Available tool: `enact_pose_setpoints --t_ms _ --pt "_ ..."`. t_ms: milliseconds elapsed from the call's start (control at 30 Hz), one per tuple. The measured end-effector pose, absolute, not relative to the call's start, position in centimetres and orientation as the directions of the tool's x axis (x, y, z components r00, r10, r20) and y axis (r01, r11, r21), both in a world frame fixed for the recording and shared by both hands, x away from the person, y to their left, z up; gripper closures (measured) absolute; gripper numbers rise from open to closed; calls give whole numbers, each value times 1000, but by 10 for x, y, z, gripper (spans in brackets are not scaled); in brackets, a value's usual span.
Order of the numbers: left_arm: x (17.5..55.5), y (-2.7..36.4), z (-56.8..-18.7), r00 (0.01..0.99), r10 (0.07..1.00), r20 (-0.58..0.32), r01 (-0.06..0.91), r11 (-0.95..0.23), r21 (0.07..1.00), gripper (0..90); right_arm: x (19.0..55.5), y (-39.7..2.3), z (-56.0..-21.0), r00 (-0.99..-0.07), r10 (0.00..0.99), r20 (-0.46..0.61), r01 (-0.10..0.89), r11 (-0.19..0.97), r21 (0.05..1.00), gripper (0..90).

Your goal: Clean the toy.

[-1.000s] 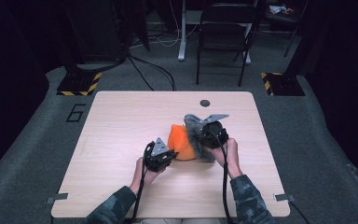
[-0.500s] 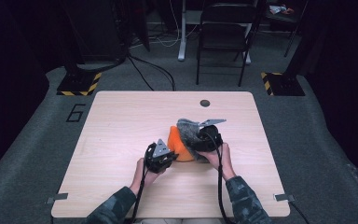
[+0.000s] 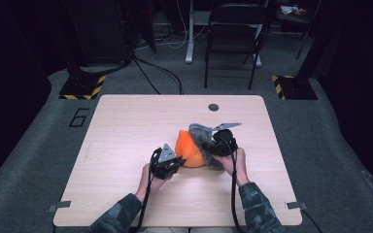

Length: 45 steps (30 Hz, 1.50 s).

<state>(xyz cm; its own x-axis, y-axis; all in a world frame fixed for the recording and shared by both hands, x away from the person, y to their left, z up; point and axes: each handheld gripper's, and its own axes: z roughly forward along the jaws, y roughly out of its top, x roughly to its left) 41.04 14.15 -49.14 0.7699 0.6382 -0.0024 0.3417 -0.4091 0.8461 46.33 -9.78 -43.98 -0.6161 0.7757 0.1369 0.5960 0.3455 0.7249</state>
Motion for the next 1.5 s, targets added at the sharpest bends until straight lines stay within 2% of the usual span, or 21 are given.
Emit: enact_pose_setpoints --t_ms 133,233,333,633,733,833,900,1000,1133,1167,1200,1300,1400,1500 --pt "412 144 -492 767 642 -10 350 -405 845 832 465 -102 -441 -593 795 126 615 346 708 755" --pt "413 145 -493 765 644 -25 359 -394 846 832 471 -112 -452 -564 807 177 654 305 692 756" --pt "413 144 -493 764 645 -21 356 -394 847 832 471 -113 -454 -559 809 182 661 303 686 757" --pt "413 145 -493 763 646 -16 353 -396 848 831 477 -124 -465 -523 835 172 695 301 653 760" --pt "414 145 -493 762 647 -20 357 -394 847 831 477 -123 -470 -509 850 138 702 317 638 762" --pt "415 147 -493 756 654 -20 358 -389 849 831 481 -125 -487 -481 867 130 745 325 583 764" --pt "415 148 -494 752 659 -25 361 -380 852 831 482 -126 -490 -478 869 128 748 326 578 765" --pt "415 148 -494 749 662 -32 367 -374 852 830 482 -128 -483 -482 867 125 741 327 587 769" --pt "416 149 -494 751 660 -35 368 -374 851 830 477 -133 -457 -486 866 121 698 301 650 772" --pt "415 148 -494 747 664 -29 364 -373 853 829 473 -133 -441 -501 858 118 664 293 688 772" --pt "415 148 -494 747 664 -29 364 -373 853 829 473 -133 -441 -501 858 118 664 293 688 772" --pt "416 148 -494 745 667 -26 362 -370 855 827 462 -117 -417 -573 815 86 593 339 730 772" --pt "415 148 -494 744 668 -25 361 -370 856 824 458 -105 -415 -592 801 86 596 364 716 772" --pt "415 148 -493 741 671 -17 360 -376 854 817 456 -85 -426 -626 779 46 598 441 670 773"
